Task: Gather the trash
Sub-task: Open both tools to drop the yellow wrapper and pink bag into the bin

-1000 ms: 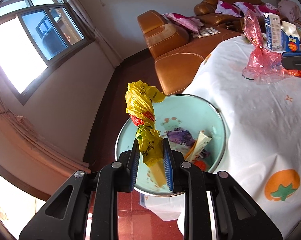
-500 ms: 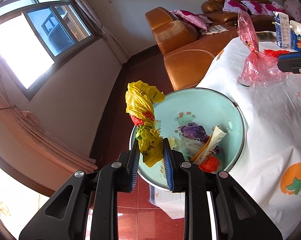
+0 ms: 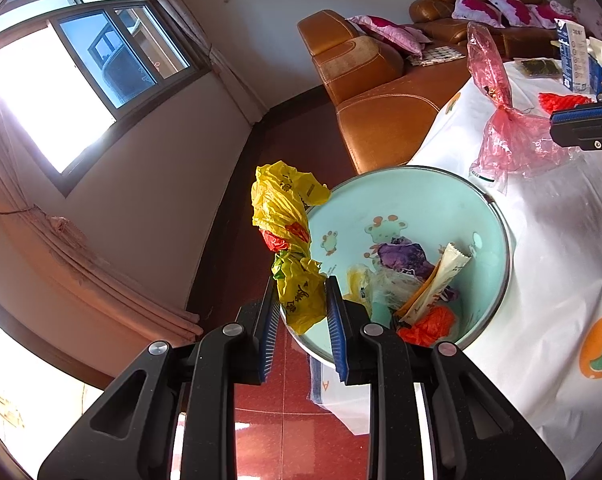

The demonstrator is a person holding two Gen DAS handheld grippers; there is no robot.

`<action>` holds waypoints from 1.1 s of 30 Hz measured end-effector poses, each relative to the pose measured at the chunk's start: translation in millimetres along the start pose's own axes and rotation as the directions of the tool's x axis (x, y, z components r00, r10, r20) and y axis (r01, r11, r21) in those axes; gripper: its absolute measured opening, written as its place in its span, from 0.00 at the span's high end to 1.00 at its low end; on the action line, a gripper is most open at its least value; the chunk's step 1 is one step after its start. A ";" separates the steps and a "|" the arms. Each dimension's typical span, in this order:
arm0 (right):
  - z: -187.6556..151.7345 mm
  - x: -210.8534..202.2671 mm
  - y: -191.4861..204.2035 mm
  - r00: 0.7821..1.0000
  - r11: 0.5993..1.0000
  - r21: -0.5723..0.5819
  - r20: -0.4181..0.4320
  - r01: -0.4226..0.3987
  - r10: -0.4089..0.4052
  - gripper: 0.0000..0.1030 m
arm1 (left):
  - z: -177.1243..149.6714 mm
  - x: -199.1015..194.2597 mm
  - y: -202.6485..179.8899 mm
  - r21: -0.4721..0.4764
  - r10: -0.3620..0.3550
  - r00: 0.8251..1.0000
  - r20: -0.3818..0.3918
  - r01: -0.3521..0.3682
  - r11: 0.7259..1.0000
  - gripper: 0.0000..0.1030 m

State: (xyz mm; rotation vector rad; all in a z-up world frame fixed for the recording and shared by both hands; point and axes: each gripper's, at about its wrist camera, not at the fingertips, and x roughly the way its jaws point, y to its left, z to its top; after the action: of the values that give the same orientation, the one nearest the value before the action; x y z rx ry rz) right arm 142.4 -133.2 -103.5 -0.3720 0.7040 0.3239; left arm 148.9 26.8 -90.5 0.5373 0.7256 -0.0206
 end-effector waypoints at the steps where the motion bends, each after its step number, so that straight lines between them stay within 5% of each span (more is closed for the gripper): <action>1: 0.7 0.4 1.1 1.000 1.000 -0.003 -0.001 -0.001 0.001 0.97 | -0.3 0.3 0.8 -0.002 0.000 1.000 -0.001 0.000 1.000 0.77; 33: 22.4 22.8 27.9 0.999 0.995 -0.096 -0.029 -0.020 0.017 0.97 | -12.0 20.7 12.8 0.008 0.081 0.996 -0.030 -0.081 0.997 0.76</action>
State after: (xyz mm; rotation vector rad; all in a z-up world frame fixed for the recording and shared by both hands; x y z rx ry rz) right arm 160.0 -95.1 -109.3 -0.4623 0.7216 0.3716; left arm 159.5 47.0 -105.2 0.5745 0.7326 0.0608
